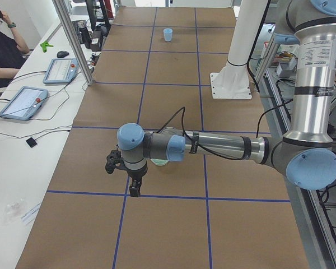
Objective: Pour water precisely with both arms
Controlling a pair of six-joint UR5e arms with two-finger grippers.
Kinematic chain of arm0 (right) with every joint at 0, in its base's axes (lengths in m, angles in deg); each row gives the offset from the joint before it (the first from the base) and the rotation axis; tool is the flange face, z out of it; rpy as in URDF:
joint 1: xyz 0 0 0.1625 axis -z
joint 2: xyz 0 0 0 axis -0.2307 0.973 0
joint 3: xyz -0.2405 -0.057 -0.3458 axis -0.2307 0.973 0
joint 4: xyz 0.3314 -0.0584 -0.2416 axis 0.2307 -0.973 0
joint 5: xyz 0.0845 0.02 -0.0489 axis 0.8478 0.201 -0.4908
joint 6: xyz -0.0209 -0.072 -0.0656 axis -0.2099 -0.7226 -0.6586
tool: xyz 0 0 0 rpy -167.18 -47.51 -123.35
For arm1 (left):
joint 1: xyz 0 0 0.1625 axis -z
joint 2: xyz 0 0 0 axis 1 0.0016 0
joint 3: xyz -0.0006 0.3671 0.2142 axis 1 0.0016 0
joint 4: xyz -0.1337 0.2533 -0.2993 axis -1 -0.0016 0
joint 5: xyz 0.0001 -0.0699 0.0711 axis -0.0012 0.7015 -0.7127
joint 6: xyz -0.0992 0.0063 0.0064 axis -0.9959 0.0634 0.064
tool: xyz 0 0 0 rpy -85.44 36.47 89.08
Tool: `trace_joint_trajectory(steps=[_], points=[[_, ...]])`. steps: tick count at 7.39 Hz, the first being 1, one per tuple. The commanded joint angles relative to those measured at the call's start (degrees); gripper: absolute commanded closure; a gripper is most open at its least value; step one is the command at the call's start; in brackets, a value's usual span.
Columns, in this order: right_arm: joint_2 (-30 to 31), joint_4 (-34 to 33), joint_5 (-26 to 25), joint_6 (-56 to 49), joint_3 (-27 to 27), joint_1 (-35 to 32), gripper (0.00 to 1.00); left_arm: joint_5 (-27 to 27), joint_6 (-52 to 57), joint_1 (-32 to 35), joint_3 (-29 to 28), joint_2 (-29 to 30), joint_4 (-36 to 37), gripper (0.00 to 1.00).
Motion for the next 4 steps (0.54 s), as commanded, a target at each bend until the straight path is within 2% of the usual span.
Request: trace_joint_trajectory(steps=[1,4], points=[[-0.3,-0.3,-0.1,0.0,-0.5,0.3,0.01,0.0,0.0,0.0,0.0,0.0,0.0,0.00],[-0.3,-0.3,-0.1,-0.1,-1.2,1.6,0.01,0.0,0.1,0.0,0.0,0.1,0.0,0.00]])
